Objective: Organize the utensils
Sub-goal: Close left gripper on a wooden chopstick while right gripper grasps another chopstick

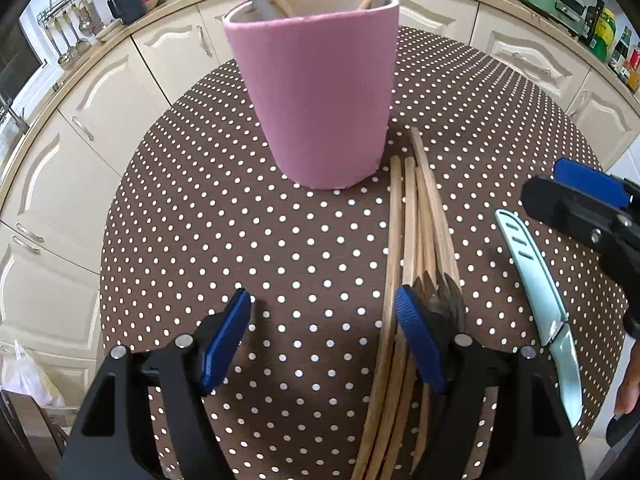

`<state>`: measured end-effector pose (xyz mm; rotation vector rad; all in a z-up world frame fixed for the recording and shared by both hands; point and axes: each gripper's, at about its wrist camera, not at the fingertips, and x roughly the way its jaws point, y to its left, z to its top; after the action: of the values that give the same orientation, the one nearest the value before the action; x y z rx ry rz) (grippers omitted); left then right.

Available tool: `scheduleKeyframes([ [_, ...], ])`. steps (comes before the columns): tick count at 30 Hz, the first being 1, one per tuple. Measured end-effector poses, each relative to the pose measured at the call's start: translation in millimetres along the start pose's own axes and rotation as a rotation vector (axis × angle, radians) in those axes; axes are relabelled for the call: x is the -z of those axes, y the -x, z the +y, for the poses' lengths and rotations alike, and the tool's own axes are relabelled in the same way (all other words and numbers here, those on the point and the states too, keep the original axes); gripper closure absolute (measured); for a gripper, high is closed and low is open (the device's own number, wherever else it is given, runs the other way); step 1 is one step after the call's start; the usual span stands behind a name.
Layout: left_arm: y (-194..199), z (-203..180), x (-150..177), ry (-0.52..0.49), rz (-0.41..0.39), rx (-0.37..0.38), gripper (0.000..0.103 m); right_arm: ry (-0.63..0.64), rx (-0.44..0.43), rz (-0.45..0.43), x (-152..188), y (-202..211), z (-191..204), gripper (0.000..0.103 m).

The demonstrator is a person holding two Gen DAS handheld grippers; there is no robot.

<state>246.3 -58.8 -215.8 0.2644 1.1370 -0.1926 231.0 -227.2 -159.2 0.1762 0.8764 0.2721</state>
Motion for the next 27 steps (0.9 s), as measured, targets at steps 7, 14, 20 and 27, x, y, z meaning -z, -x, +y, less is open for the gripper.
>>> scheduleKeyframes([
  [7, -3.7, 8.5, 1.5, 0.034, 0.004, 0.025, 0.041, -0.019, 0.0, 0.081, -9.6, -12.3, -2.7, 0.036],
  [14, 4.4, 26.4, -2.7, 0.111, -0.034, 0.104, 0.041, -0.015, 0.008, 0.109, -13.8, -18.9, -1.4, 0.036],
  [20, -4.8, 18.6, -8.7, 0.069, -0.001, 0.083, 0.041, 0.013, 0.026, 0.154, -20.3, -31.1, 5.2, 0.036],
  [27, -9.6, 8.8, -18.5, 0.075, -0.014, 0.071, 0.088, 0.102, 0.081, 0.243, -22.1, -50.0, 20.9, 0.036],
])
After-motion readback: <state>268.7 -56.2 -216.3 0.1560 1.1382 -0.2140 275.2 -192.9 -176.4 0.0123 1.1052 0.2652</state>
